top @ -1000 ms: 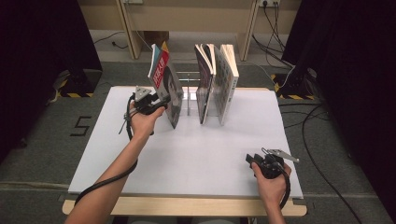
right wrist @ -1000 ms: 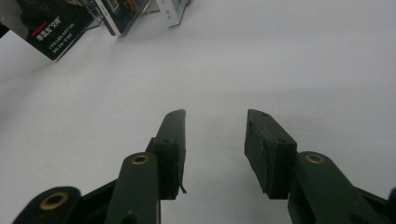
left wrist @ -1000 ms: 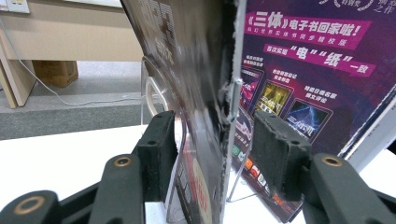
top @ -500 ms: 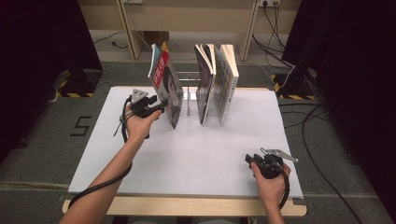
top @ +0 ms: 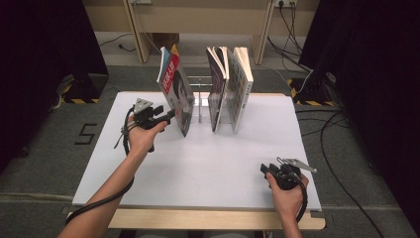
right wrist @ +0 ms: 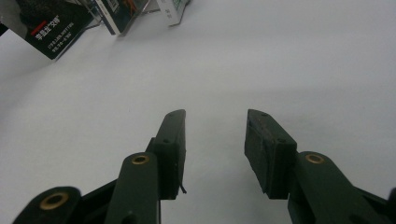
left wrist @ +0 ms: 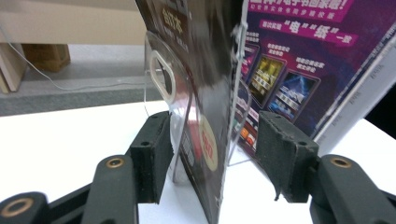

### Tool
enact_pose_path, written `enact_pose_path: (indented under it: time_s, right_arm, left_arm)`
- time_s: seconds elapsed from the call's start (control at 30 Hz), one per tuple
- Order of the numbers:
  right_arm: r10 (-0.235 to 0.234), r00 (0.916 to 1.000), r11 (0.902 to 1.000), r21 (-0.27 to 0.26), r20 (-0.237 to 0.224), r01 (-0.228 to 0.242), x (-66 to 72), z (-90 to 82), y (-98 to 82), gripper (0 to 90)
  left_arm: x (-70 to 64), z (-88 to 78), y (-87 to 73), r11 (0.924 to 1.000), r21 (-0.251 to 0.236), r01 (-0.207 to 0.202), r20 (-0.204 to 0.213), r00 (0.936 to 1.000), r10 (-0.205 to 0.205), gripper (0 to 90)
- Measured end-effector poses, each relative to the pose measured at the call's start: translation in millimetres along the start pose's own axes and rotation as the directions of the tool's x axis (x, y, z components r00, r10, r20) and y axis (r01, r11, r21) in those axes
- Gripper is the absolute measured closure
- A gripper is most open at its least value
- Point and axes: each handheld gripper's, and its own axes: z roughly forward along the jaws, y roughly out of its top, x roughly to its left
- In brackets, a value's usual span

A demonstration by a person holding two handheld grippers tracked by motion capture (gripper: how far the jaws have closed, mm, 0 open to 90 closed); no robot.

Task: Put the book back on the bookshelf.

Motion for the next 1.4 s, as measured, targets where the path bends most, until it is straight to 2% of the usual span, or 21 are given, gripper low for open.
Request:
enact_pose_path:
  time_s: [0.13,0.17,0.27,0.37,0.6,0.7,0.93,1.0,1.03,1.1,1.4]
  right_arm:
    - [-0.003,1.0,1.0,-0.001,0.004,0.003,-0.2,-0.4,-0.1,58.8]
    - [0.01,0.9999,1.0,0.002,0.003,-0.01,0.7,-1.2,0.2,58.9]
    - [0.0,1.0,1.0,-0.007,0.008,0.0,-0.5,-1.8,0.6,58.9]
    - [0.0,1.0,1.0,-0.004,0.009,0.0,-0.2,-2.0,0.1,58.8]
    - [0.004,1.0,1.0,-0.009,0.006,-0.004,-0.3,-2.6,0.6,58.8]
    - [0.016,0.9998,0.9998,-0.01,0.008,-0.016,0.2,-2.8,0.9,58.9]
    - [0.003,0.9999,0.9999,-0.011,0.012,-0.003,0.6,-2.4,0.8,58.9]
    - [0.017,0.9998,0.9998,-0.005,0.014,-0.017,2.6,-2.9,0.6,58.9]
    - [-0.012,0.9998,0.9998,-0.014,0.013,0.012,0.2,-2.0,0.9,58.9]
    - [0.003,0.9999,1.0,-0.007,0.012,-0.003,1.8,-2.5,0.6,58.9]
    - [0.006,0.9999,0.9999,-0.013,0.015,-0.005,2.6,-3.2,0.8,58.8]
  left_arm:
    - [1.2,-5.6,-2.9,0.9999,0.011,0.004,0.011,0.9999,-0.004,44.4]
    - [1.0,-7.0,-3.7,0.9998,0.017,0.007,0.016,0.9999,-0.007,44.2]
    - [0.2,-10.4,-7.9,0.9997,0.023,0.002,0.022,0.9998,-0.003,43.9]
    - [0.4,-13.0,-11.3,0.9992,0.038,0.015,0.032,0.9994,-0.016,43.6]
    - [1.2,-23.3,-16.9,0.9989,0.046,0.012,0.046,0.9989,-0.014,43.1]
    - [2.7,-27.5,-21.0,0.9987,0.051,0.011,0.047,0.9988,-0.013,43.0]
    - [7.2,-41.2,-31.2,0.9983,0.057,0.014,0.053,0.9984,-0.017,42.8]
    - [8.3,-44.9,-35.2,0.9982,0.057,0.016,0.05,0.9986,-0.019,42.8]
    - [8.9,-46.2,-37.0,0.9981,0.059,0.017,0.051,0.9985,-0.02,42.8]
    - [10.7,-49.4,-42.2,0.9975,0.066,0.024,0.048,0.9985,-0.028,42.8]
    - [17.4,-66.6,-54.8,0.9973,0.062,0.04,0.044,0.9981,-0.043,42.7]
